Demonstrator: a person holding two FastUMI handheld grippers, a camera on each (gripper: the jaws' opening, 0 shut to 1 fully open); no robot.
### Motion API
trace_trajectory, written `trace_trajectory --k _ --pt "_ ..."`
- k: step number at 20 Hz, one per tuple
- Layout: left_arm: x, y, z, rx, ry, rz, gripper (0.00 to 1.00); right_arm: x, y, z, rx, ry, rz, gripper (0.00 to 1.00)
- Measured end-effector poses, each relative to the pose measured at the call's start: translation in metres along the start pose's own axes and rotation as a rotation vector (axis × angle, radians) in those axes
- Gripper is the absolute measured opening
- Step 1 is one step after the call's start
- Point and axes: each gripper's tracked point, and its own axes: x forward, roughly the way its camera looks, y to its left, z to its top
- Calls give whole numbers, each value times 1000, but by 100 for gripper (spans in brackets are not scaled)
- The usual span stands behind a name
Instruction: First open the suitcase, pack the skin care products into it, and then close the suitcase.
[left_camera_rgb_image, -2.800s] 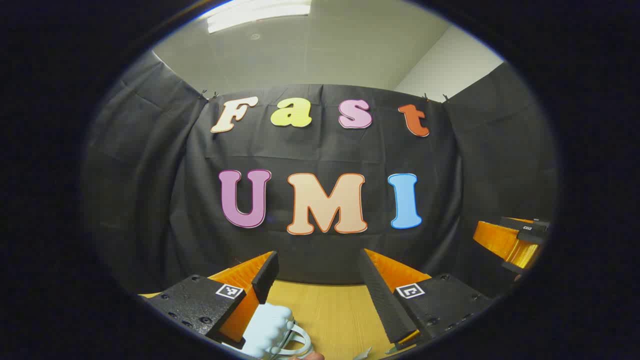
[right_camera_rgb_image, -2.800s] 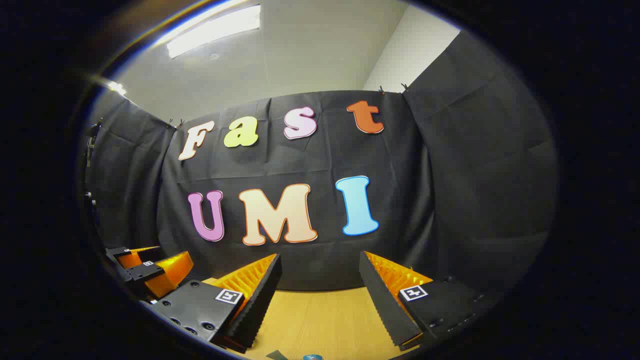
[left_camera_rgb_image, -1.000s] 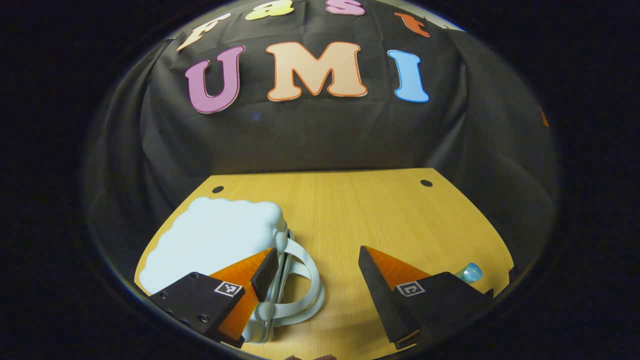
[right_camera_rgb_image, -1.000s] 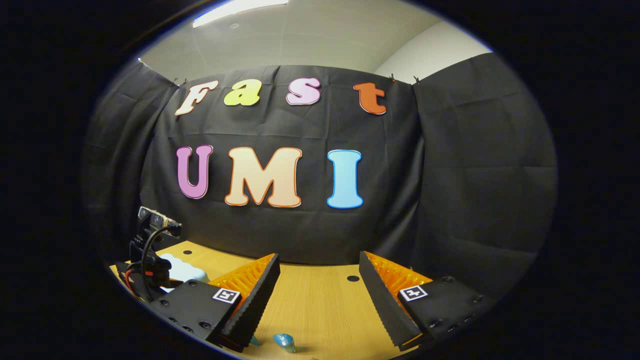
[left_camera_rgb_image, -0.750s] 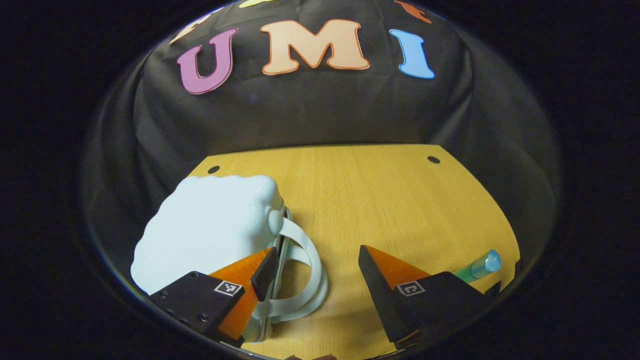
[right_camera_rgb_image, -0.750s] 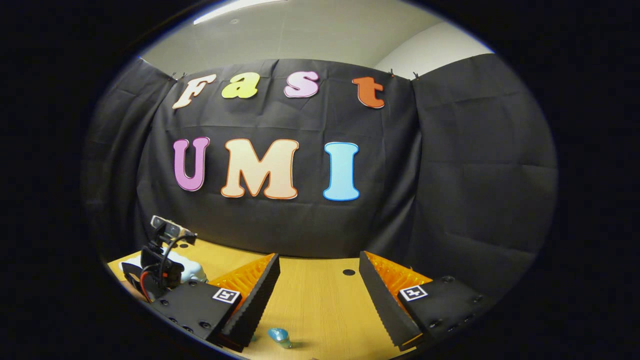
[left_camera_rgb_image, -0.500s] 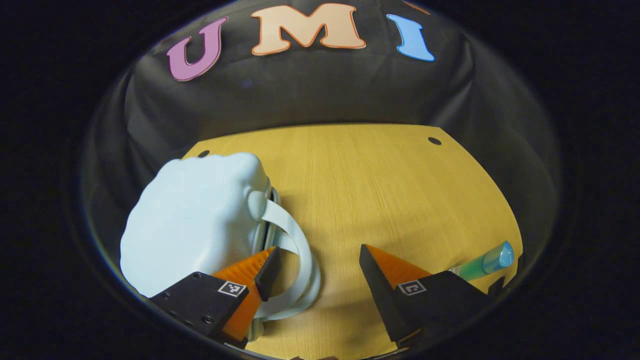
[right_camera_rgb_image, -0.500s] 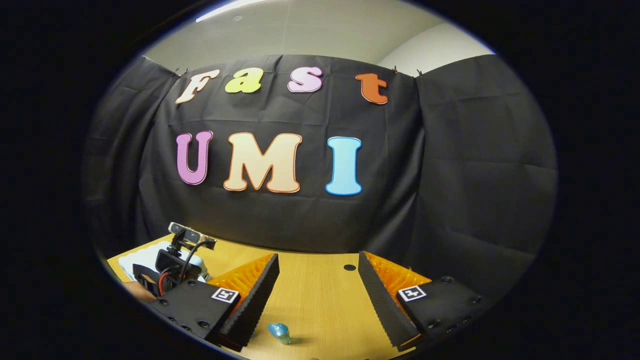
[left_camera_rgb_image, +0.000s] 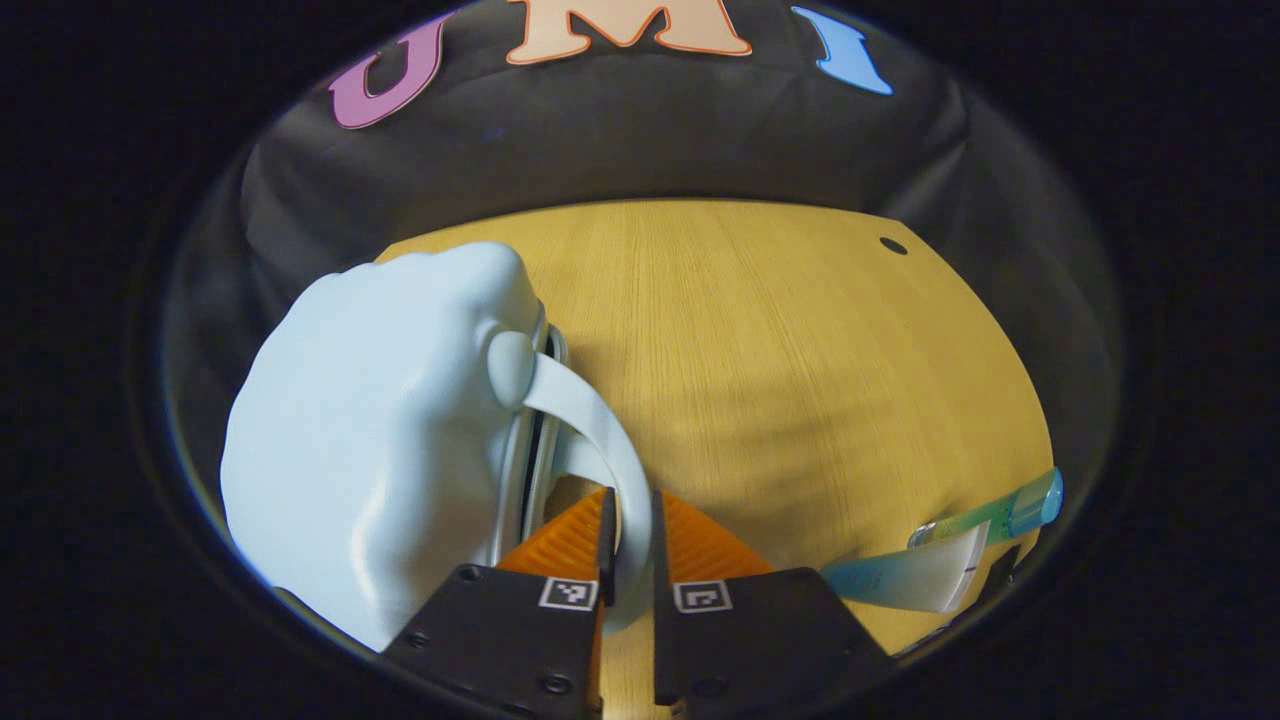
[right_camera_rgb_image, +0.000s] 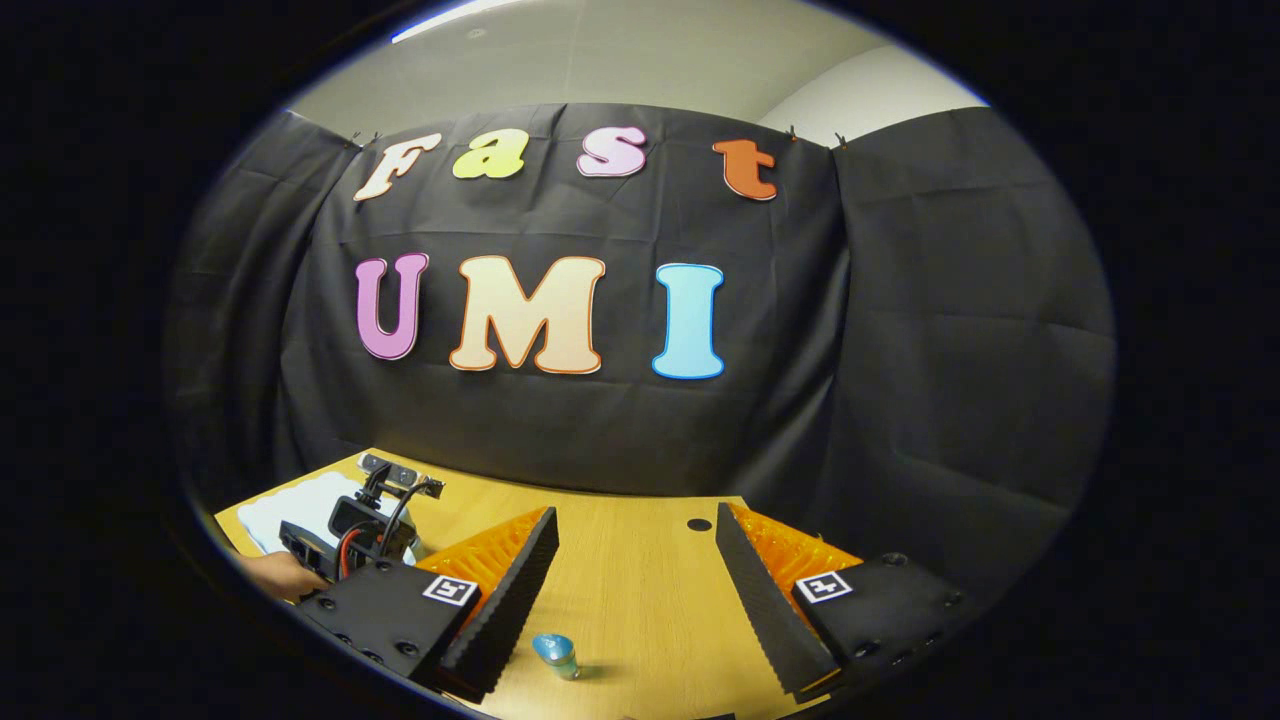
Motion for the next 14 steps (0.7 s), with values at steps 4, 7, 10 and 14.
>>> trace_trajectory --k 4,7,10,14 --pt "-4 -3 3 -4 -9 -22 5 1 11 2 0 -9 33 99" --pt "-14 -8 12 8 -26 -21 0 1 22 6 -10 -23 66 100" --pt "-29 -11 25 33 -50 -24 0 3 30 10 -23 -40 95 99" --pt "-62 -6 53 -15 -105 -68 0 5 45 12 -13 -44 140 99"
